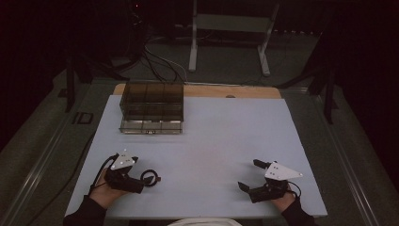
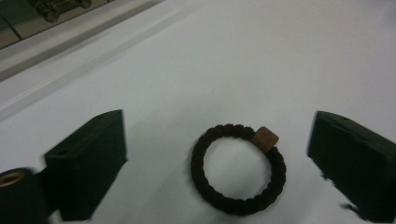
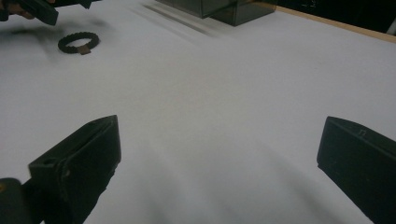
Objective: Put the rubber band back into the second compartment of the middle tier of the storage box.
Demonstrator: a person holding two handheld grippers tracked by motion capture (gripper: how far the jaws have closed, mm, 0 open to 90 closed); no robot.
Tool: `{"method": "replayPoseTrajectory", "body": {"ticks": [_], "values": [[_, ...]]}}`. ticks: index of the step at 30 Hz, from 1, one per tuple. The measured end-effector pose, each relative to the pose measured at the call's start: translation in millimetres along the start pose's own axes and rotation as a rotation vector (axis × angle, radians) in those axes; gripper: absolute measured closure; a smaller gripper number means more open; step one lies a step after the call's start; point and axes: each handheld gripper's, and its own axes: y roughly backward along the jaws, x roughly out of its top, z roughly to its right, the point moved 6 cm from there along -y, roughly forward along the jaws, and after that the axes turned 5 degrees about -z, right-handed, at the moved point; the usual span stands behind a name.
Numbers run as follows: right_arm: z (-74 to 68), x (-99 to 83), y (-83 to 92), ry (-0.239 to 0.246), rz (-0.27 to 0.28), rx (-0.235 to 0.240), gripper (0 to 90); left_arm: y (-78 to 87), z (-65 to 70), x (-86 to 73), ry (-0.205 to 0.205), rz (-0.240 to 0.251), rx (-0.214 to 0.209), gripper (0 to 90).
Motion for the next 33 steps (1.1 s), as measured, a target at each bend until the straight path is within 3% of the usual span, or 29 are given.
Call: {"method": "replayPoseTrajectory", "body": {"ticks": [1, 2, 10, 20, 27, 33], "values": [[0.3, -0.1, 0.3, 0.000, 0.000, -0.004, 0.0, -1.0, 0.0, -1.1, -0.002, -0.004, 0.005, 10.3], [0.5, 0.0, 0.4, 0.000, 0.001, -0.004, 0.0, -1.2, 0.4, -3.1, -0.021, 0.003, -0.001, 19.0], [-0.5, 0.0, 0.2, 0.004, -0.003, -0.002, 0.0, -0.9, -2.2, -6.9, -0.062, 0.006, 0.011, 45.5], [-1.0, -0.2, -0.5, 0.008, -0.005, 0.005, 0.0, -9.7, 0.6, -12.2, -0.124, -0.052, 0.014, 54.9], [-1.4, 0.4, 0.0, 0.006, -0.001, 0.008, 0.0, -15.5, -0.7, -11.6, -0.122, -0.086, 0.022, 70.9], [-1.6, 0.6, 0.2, 0.006, 0.001, 0.010, 0.0, -17.0, -2.7, -11.5, -0.102, -0.091, 0.021, 74.7]]}}
